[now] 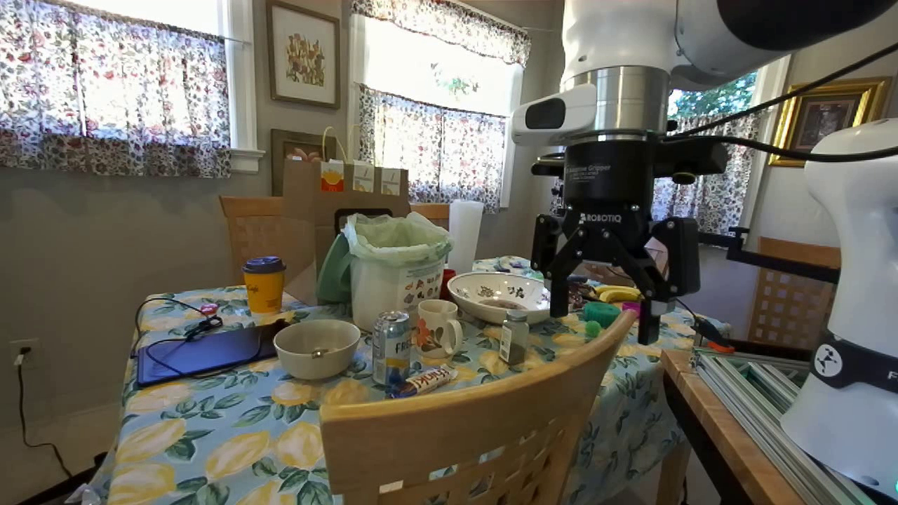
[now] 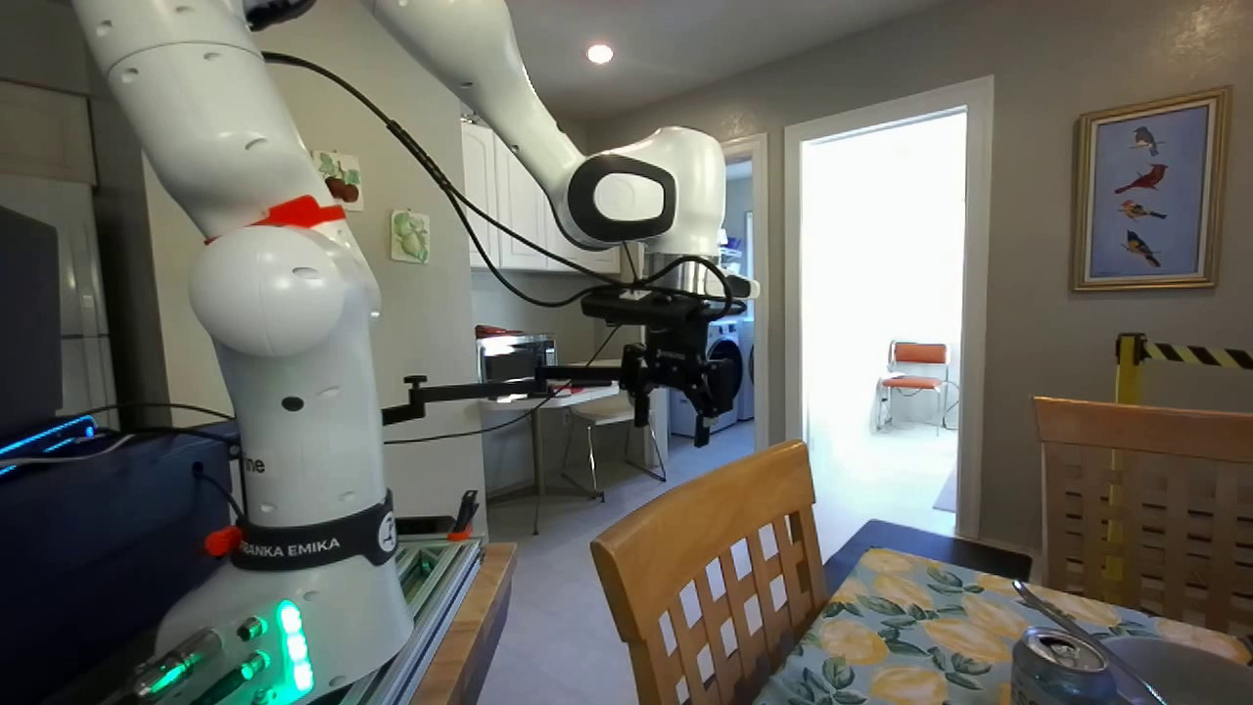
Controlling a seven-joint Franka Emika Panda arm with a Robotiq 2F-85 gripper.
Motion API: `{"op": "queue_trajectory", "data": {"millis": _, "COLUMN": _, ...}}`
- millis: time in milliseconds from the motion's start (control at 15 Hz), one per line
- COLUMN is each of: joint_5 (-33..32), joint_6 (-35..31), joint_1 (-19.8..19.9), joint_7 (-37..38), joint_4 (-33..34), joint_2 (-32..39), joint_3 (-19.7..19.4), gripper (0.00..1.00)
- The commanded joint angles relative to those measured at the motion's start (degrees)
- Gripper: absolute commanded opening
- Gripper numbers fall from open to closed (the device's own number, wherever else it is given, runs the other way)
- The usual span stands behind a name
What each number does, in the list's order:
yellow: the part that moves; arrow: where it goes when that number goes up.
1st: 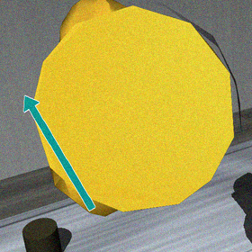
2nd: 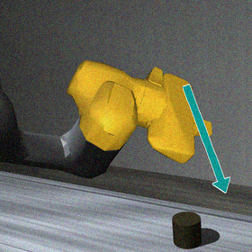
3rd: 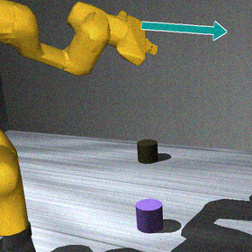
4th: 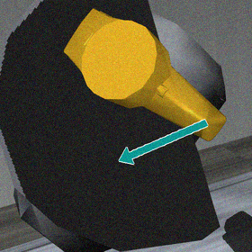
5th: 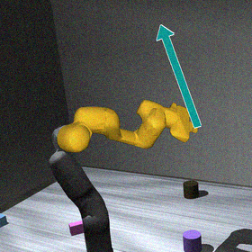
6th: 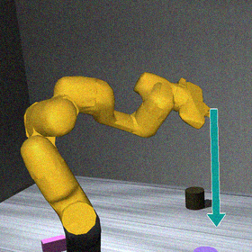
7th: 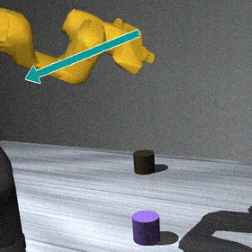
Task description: Pull out the chair
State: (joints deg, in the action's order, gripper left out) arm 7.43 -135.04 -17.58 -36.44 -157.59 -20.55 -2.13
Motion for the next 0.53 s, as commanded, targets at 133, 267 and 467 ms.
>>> {"op": "queue_trajectory", "data": {"millis": 133, "joint_5": 0.27, "joint_6": -0.93, "joint_1": 1.04, "joint_7": 0.26, "joint_4": 0.2, "joint_2": 0.56, "joint_3": 1.31, "gripper": 1.0}}
{"op": "queue_trajectory", "data": {"millis": 267, "joint_5": -0.41, "joint_6": -1.84, "joint_1": 1.25, "joint_7": 1.03, "joint_4": 0.1, "joint_2": 0.87, "joint_3": 1.95, "gripper": 1.0}}
{"op": "queue_trajectory", "data": {"millis": 467, "joint_5": -0.79, "joint_6": -4.3, "joint_1": 1.47, "joint_7": 2.52, "joint_4": 0.05, "joint_2": 1.3, "joint_3": 2.99, "gripper": 1.0}}
